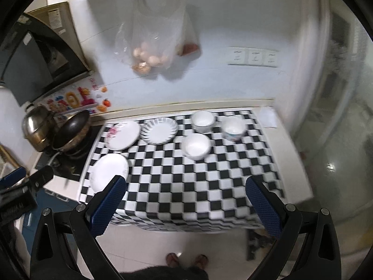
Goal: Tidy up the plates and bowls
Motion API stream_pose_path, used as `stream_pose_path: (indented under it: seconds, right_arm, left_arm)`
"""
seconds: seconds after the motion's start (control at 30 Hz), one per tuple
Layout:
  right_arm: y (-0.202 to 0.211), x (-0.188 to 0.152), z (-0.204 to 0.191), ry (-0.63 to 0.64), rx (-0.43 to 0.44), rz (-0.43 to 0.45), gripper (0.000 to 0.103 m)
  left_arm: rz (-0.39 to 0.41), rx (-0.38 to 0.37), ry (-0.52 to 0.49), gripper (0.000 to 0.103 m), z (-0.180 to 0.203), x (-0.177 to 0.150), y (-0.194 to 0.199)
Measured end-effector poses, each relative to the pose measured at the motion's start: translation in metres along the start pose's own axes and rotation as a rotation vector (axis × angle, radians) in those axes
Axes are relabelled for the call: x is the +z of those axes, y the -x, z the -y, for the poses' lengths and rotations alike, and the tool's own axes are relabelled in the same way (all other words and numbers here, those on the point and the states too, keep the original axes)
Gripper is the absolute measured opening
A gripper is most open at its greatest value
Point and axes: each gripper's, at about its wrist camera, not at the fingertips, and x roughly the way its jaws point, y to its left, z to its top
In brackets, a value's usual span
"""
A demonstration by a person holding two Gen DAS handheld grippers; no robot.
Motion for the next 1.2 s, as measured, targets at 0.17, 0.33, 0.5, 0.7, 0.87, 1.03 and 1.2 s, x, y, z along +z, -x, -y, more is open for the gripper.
stream_pose_path:
  seconds: [0.17, 0.33, 0.5, 0.7, 0.87, 1.03, 1.2]
  right_arm:
    - [-0.094, 0.000, -0.015, 0.074, 0.118, -0.146, 0.103]
    - [-0.203, 0.000, -0.054, 0.097, 0.210, -0.305, 0.103]
    - [-0.301, 0.000, -0.109, 0.115, 0.262, -0.407, 0.100]
    - [-0.417, -0.007, -0.167, 0.093, 0.283, -0.571, 0.087]
    - [-0.487, -0.022, -0.198, 0.085, 0.293, -0.695, 0.062]
    - [-0.521, -0.036, -0.208, 0.032, 0.314, -0.766, 0.043]
    - [-0.531, -0.043, -0.221, 0.037, 0.335, -0.802, 0.021]
  left_arm:
    - [-0.120, 0.121, 0.110, 0.103, -0.054, -0.004, -0.081]
    - [-0.314, 0.124, 0.223, 0.103, -0.115, -0.013, -0.176]
    - [-0.438, 0.065, 0.274, 0.103, -0.158, -0.015, -0.261]
    - [-0.579, -0.013, 0.280, 0.084, -0.200, -0.019, -0.365]
    - [-0.648, -0.060, 0.204, 0.066, -0.212, -0.025, -0.417]
    - [-0.702, -0.108, 0.154, 0.055, -0.210, -0.032, -0.439]
    - [-0.705, -0.187, 0.120, 0.033, -0.200, -0.030, -0.432]
